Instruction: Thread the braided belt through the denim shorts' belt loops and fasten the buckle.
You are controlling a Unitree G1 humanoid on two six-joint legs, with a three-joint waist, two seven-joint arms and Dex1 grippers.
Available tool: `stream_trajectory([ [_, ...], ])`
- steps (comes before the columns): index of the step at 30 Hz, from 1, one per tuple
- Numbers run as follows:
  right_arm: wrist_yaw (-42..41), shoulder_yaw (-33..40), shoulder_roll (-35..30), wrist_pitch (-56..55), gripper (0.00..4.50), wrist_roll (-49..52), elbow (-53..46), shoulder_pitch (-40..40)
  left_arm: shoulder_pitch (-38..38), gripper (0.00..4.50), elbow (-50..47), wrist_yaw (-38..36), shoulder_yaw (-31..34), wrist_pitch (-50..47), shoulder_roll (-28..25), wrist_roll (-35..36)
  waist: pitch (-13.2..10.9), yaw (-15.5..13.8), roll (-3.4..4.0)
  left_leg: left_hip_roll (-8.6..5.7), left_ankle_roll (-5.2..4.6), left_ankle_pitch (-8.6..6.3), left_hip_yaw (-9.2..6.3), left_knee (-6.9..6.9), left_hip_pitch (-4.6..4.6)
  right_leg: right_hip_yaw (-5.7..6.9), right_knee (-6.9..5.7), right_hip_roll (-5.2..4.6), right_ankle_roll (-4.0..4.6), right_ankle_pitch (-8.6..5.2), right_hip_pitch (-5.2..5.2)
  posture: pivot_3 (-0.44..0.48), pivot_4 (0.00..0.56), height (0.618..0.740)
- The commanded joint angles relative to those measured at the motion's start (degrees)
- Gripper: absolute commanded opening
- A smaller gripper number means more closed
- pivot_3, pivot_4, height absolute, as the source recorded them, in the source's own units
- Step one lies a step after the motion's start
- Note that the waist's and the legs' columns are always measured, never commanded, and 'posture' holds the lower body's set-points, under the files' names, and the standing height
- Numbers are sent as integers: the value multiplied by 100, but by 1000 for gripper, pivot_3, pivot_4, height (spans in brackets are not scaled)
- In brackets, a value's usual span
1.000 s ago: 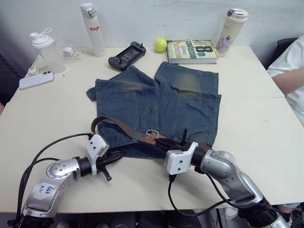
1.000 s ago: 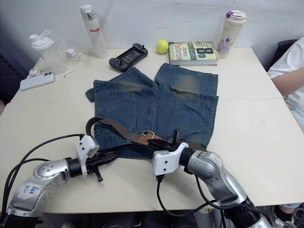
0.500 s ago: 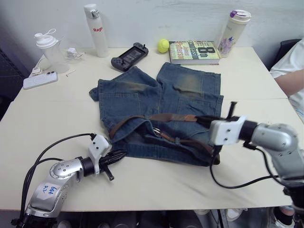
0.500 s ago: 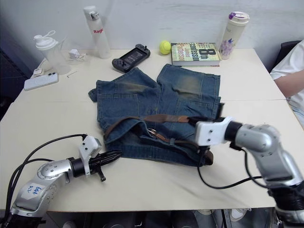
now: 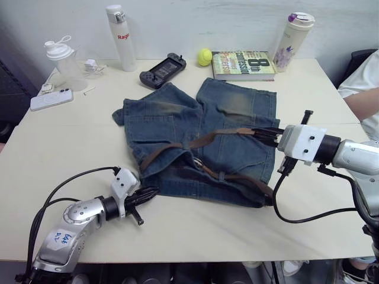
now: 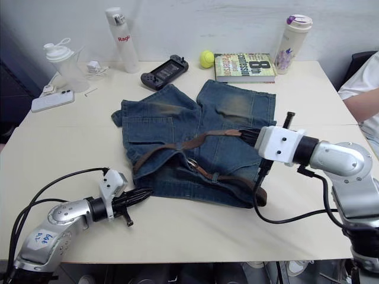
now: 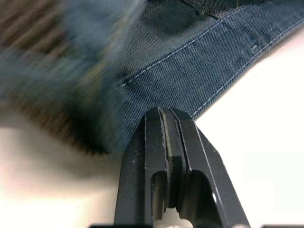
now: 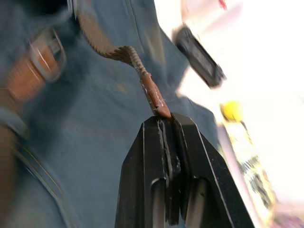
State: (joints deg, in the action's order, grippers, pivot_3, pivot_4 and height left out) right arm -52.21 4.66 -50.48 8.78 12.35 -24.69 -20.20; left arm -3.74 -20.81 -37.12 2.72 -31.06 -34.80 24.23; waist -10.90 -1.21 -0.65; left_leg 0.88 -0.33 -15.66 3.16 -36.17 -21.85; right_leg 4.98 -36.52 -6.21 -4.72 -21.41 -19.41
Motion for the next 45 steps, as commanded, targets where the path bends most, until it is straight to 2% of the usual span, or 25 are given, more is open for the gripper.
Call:
stream_trajectory([
  [1, -42, -166, 96, 875, 0, 794, -864, -196, -205, 81, -260, -159, 461, -218, 51, 567, -1, 17, -2, 2, 0, 0, -2, 0, -5, 0, 0, 0, 0, 0, -5, 0, 150, 740],
  [5, -44, -587, 150, 1193, 0, 760, -1054, -486, -306, 81, -796, -372, 933, -556, -82, 1309, -7, 67, -9, 2, 1, -1, -6, -1, -27, 2, 2, 0, 0, 0, -24, 0, 150, 740],
  [6, -52, -750, 179, 1102, 0, 581, -960, -606, -359, 363, -1041, -414, 1077, -720, -137, 1627, -7, 89, -9, 2, 0, -1, -5, -2, -29, 3, 5, 0, 0, 0, -23, 0, 150, 740],
  [9, -41, -1076, 245, 970, 0, 235, -727, -854, -552, 1372, -1696, -549, 1552, -1189, -354, 2747, -10, 132, -14, 1, -1, -2, -5, -3, -31, 3, 11, -2, 0, 0, -22, 0, 150, 740],
  [12, -83, -1339, 279, 818, 0, -55, -638, -926, -582, 2654, -1994, -461, 1808, -1454, -623, 3305, -10, 137, -13, 1, 1, -1, -7, -3, -31, 4, 15, -1, 0, 0, -20, 0, 150, 740],
  [15, -93, -1631, 373, 541, 0, -411, -558, -1011, -130, 3986, -1975, 36, 2018, -1449, -689, 3545, -11, 137, -12, 0, 4, 2, -7, -3, -30, 5, 12, 0, 0, 0, -20, 0, 150, 740],
  [16, -96, -1744, 415, 415, 0, -559, -516, -1068, 189, 4450, -1890, 324, 1988, -1257, -636, 3223, -14, 120, -12, -1, 3, 3, -6, -4, -29, 4, 11, 0, 0, 0, -20, 0, 150, 740],
  [18, -112, -1930, 520, 148, 0, -818, -405, -1206, 703, 4450, -1702, 732, 1600, -741, -651, 2111, -15, 111, -13, -2, 3, 5, -14, -13, -31, 14, 7, 0, 0, 0, -17, 0, 150, 740],
  [20, -96, -2080, 647, -43, 0, -1026, -292, -1377, 879, 4450, -1559, 744, 895, 41, -818, 812, -14, 123, -14, -7, 3, 4, -13, -13, -31, 14, 8, 2, -1, 1, -14, 0, 150, 740],
  [22, -101, -2176, 780, -132, 0, -1147, -222, -1517, 884, 4450, -1495, 683, 471, 518, -742, 256, -14, 149, -14, -11, 2, 4, 1, -8, -32, 9, 20, 6, -6, 3, -17, 0, 150, 740],
  [28, -130, -2238, 1050, -107, 0, -1318, -228, -1698, 684, 4450, -1237, 627, 105, 1101, -519, -435, -19, 139, -22, 13, 4, 1, 9, 1, -48, 0, 21, 30, -9, 5, -32, 0, 150, 740],
  [40, -210, -2187, 1150, -118, 0, -1385, -335, -1622, 1045, 4450, -987, 931, -86, 1067, 149, -905, -20, 136, -23, 10, 1, 0, 5, -21, -43, 0, 7, 19, -10, 8, -26, 0, 150, 740],
  [43, -208, -2183, 1170, -108, 0, -1391, -344, -1608, 1050, 3718, -972, 915, -22, 1127, 214, -911, -20, 147, -23, 11, 1, 1, 7, -20, -43, -1, 3, 20, -10, 8, -27, 0, 150, 740],
  [45, -205, -2177, 1177, -103, 0, -1394, -346, -1603, 1000, 2832, -1014, 856, 1, 1163, 216, -917, -20, 142, -23, 11, 2, 1, 6, -21, -43, 1, 5, 20, -10, 8, -27, 0, 150, 740],
])
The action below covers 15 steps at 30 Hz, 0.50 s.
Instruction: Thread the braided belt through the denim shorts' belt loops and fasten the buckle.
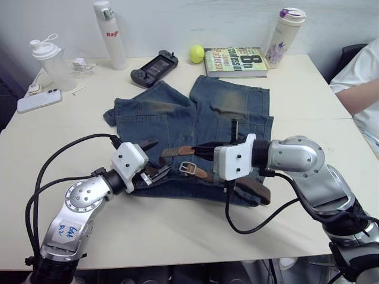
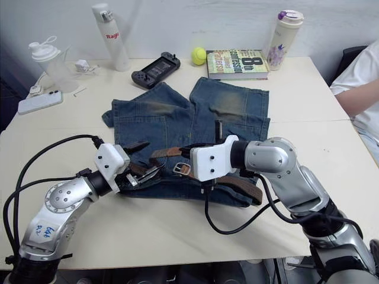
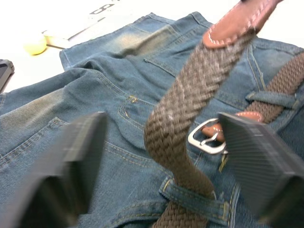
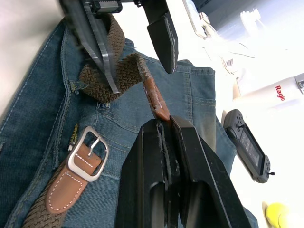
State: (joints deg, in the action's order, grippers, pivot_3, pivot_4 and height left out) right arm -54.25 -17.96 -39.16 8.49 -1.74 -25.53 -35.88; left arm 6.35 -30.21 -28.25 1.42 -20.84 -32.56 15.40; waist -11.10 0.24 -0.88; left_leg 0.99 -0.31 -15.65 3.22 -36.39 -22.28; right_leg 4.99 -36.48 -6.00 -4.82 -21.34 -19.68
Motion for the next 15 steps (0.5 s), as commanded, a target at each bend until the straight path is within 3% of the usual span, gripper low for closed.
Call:
stream_trajectory([
  [1, -1, 91, 44, -71, 0, 14, -266, -31, -45, 2325, -106, -68, 134, 155, -19, -29, 0, -3, 0, 0, 0, 0, 0, 0, 0, 0, 1, 0, 0, 0, 0, 0, 150, 740],
  [5, -4, 99, 47, -58, 0, 18, -277, -16, -61, 555, -107, -54, 145, 163, -8, -75, 0, -6, 0, 0, 0, 0, -1, -1, 0, 0, 2, -1, 0, 0, 1, 0, 150, 740],
  [7, -9, 104, 54, -40, 0, 41, -282, -5, -36, 17, -83, -62, 124, 165, -8, -99, 0, -5, 0, -1, 0, 0, -1, -1, 0, 0, 2, -1, 0, 0, 1, 0, 150, 740],
  [14, -23, 120, 69, 145, 0, 103, -297, 27, -36, 17, -109, -75, 15, 179, 37, -221, 0, -5, 0, -1, 0, 0, 0, -1, 0, 0, 1, -1, 0, 0, 1, 0, 150, 740],
  [15, -15, 128, 81, 217, 353, 125, -306, 36, -25, 0, -91, -57, 25, 149, 70, -201, 0, -5, 0, -1, 0, 0, 0, -1, 0, 0, 1, -1, 0, 0, 1, 0, 150, 740],
])
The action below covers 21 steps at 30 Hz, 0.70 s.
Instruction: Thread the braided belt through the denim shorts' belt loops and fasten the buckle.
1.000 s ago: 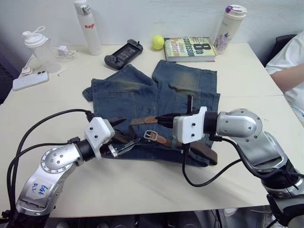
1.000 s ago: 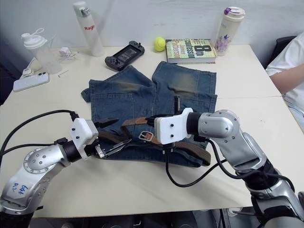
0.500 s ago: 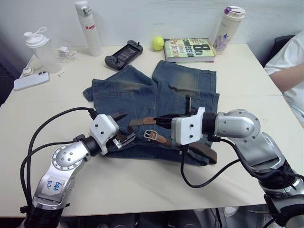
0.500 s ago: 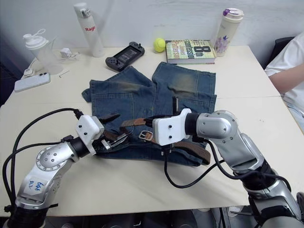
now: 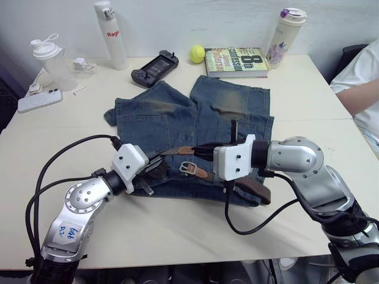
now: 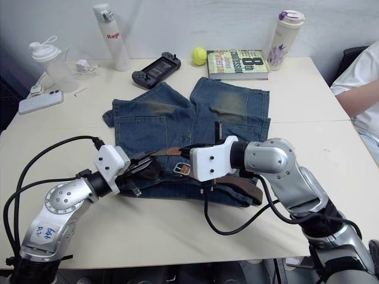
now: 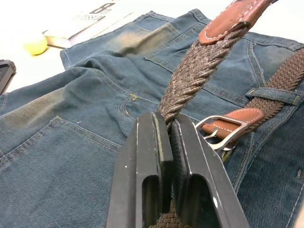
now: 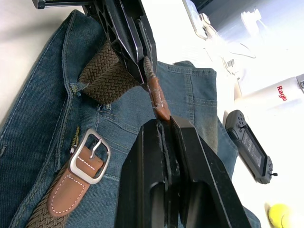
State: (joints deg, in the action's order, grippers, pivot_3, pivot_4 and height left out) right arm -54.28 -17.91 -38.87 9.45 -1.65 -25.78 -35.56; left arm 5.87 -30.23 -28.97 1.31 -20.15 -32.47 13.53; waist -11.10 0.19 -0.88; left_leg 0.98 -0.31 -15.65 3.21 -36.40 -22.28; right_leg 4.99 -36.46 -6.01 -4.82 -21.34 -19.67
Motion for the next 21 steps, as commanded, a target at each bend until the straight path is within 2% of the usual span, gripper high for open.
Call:
stream_trajectory([
  [1, -6, 129, 61, 174, 768, 128, -290, 9, 32, 0, -78, 26, 44, 56, 87, 0, 0, 0, 0, 0, 0, 0, 0, 0, 0, 0, 0, 0, 0, 0, 0, 0, 150, 740],
  [2, 50, 186, 138, 404, 1018, 246, -323, 31, 39, 0, -65, 44, 51, 45, 108, -9, 0, 0, 0, 0, 0, 0, 0, 0, 0, 0, 0, 0, 0, 0, 0, 0, 150, 740],
  [6, 404, 440, 438, 1134, 2752, 511, -507, 165, -37, 0, -43, 172, 223, -147, 323, 174, 0, -2, 0, 1, 0, 0, -2, 0, 0, 0, -2, 0, 0, 0, 1, 0, 150, 740],
  [7, 442, 537, 464, 1395, 3315, 653, -610, 264, -72, 0, -48, 257, 387, -303, 450, 362, 0, -2, 0, 1, 0, 0, -1, 0, -1, 0, -4, 0, 0, 0, 0, 0, 150, 740],
  [10, 454, 641, 333, 1841, 4430, 812, -898, 724, 10, 0, -115, 528, 891, -793, 754, 948, 0, -9, -1, 1, -2, -1, -3, 0, -2, 1, -7, -1, 0, 0, 1, 0, 150, 740],
  [14, 1218, 76, 756, 1954, 4430, 368, -968, 1665, 365, 0, -80, 621, 1367, -1179, 673, 1326, 7, -18, -13, 2, 1, 1, -19, 1, -3, 10, -2, 0, 0, 0, 6, 0, 150, 740],
  [21, 2133, -417, 1085, 1582, 4430, -636, -280, 1936, 507, 0, -87, 596, 1492, -1369, 542, 1490, 6, -1, -11, -4, 9, 4, -5, 2, 5, -6, -4, 5, 0, 0, -3, 0, 150, 740],
])
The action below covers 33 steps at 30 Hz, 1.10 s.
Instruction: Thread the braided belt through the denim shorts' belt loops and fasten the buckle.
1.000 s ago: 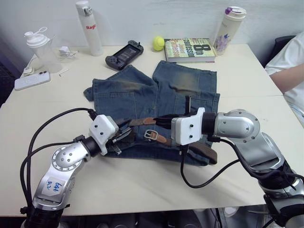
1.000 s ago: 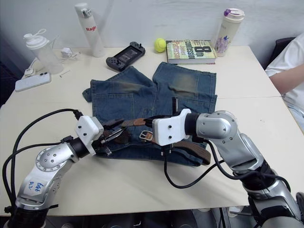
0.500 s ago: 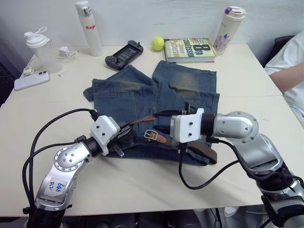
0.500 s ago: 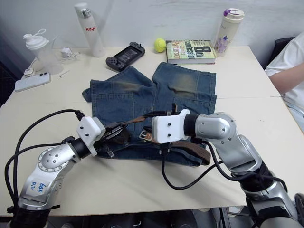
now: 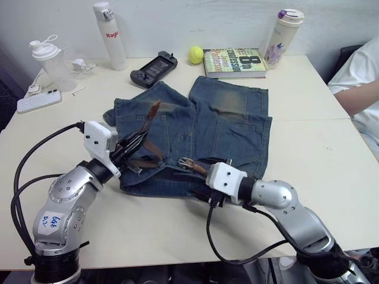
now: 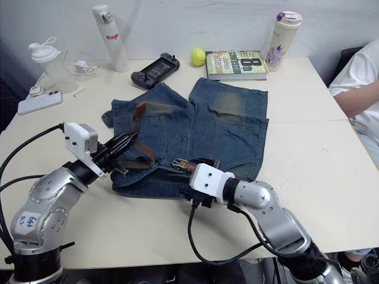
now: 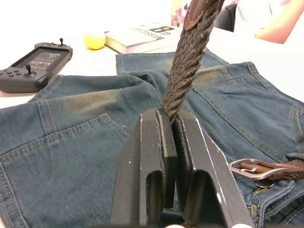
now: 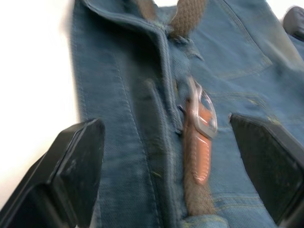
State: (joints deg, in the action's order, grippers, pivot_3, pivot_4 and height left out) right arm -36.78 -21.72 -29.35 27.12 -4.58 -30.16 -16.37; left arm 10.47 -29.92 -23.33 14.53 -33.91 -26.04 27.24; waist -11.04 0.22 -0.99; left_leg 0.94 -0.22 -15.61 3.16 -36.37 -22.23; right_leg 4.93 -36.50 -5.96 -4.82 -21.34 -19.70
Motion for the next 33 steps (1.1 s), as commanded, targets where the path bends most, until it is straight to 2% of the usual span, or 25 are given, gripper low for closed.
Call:
stream_trajectory([
  [1, 459, -96, 161, -208, 4430, -448, 254, 14, 47, 0, -120, 20, 162, -6, -107, 125, 0, -7, 0, 0, 1, 0, 0, 1, -1, 0, 1, 1, 0, 0, 0, 0, 150, 740],
  [11, 733, -241, 635, 95, 4430, -646, 517, 73, -112, 0, -117, -76, 9, 18, -194, 37, 0, -1, 0, 3, 4, 0, 3, 4, -2, -6, 1, 7, 0, 0, -4, 0, 150, 740],
  [12, 723, -223, 669, 184, 3943, -611, 503, 76, -136, 0, -120, -70, -15, 6, -191, 27, 0, 0, 0, 3, 5, 0, 3, 5, -2, -6, 1, 7, 0, 0, -4, 0, 150, 740],
  [13, 708, -196, 705, 306, 3796, -558, 485, 74, -159, 0, -120, -69, -47, 3, -199, 7, 0, 3, 0, 3, 5, 0, 3, 5, -2, -7, 1, 7, 0, 0, -5, 0, 150, 740],
  [21, 546, 7, 901, 1205, 111, -299, 294, -178, -317, 0, -126, -36, -329, -93, -231, -115, 0, -3, 0, 3, 5, -1, 3, 8, -2, -10, 2, 5, 0, 0, -6, 0, 150, 740],
  [24, 544, 156, 1009, 1472, 24, -145, 181, -344, -346, 0, -106, -20, -533, -161, -270, -236, 0, -1, 0, 3, 6, -2, 3, 10, -2, -11, 2, 5, 0, 0, -8, 0, 150, 740],
  [28, 555, 261, 1100, 1997, 24, 19, -39, -505, -435, 0, -77, -110, -979, -539, -586, -479, 0, 5, 0, 3, 6, -1, 6, 14, -3, -15, 0, 6, 0, 0, -14, 0, 150, 740],
  [30, 629, 341, 1177, 2297, 24, 92, -128, -578, -470, 0, -121, -15, -1127, -1079, -659, -406, 0, 5, 0, 3, 6, -1, 9, 17, -3, -19, -1, 6, 0, 0, -17, 0, 150, 740],
  [33, 709, 365, 1232, 2562, 24, 162, -191, -647, -460, 0, -202, 8, -1114, -1367, -603, -226, 0, 3, 0, 2, 5, -2, 11, 19, -5, -22, -2, 5, 0, 0, -20, 0, 150, 740],
])
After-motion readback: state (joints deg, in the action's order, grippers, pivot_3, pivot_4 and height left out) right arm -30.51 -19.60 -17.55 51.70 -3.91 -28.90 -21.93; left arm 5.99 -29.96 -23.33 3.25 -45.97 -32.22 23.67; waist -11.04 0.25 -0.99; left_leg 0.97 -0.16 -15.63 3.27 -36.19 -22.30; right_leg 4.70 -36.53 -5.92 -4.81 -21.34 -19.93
